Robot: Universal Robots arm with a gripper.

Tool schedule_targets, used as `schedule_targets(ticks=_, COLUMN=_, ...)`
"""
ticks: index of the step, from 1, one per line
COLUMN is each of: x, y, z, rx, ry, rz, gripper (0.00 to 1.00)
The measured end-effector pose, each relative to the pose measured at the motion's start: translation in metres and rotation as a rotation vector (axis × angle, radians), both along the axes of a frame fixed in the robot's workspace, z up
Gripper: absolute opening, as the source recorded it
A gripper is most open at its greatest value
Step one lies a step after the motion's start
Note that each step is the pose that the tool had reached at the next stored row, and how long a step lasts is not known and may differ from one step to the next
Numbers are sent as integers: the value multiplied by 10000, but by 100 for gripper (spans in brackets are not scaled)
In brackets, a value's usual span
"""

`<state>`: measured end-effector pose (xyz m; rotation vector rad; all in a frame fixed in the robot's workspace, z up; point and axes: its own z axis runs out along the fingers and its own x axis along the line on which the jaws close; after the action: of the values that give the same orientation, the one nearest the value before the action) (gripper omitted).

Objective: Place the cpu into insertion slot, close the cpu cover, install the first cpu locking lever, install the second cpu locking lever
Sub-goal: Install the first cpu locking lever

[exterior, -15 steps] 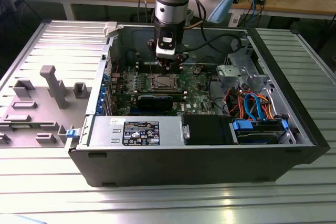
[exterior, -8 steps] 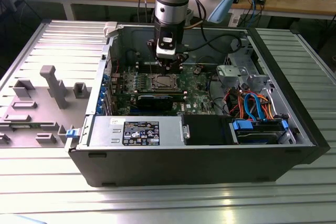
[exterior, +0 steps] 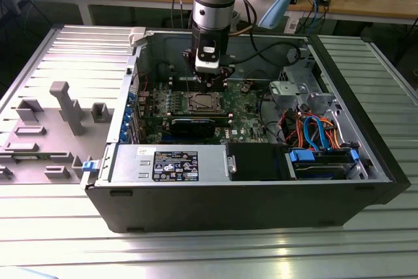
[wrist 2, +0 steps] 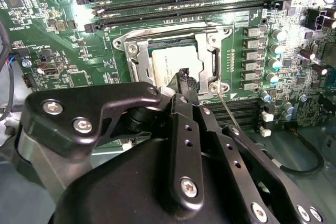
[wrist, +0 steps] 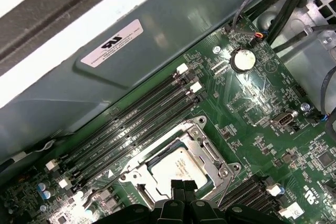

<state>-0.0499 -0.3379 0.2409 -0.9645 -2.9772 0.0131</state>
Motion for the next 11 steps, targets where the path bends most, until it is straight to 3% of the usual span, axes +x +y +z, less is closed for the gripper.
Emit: schedule_targets(ticks=11, x=0, y=0, z=0, rx=0, ry=-1, rz=339, gripper=11)
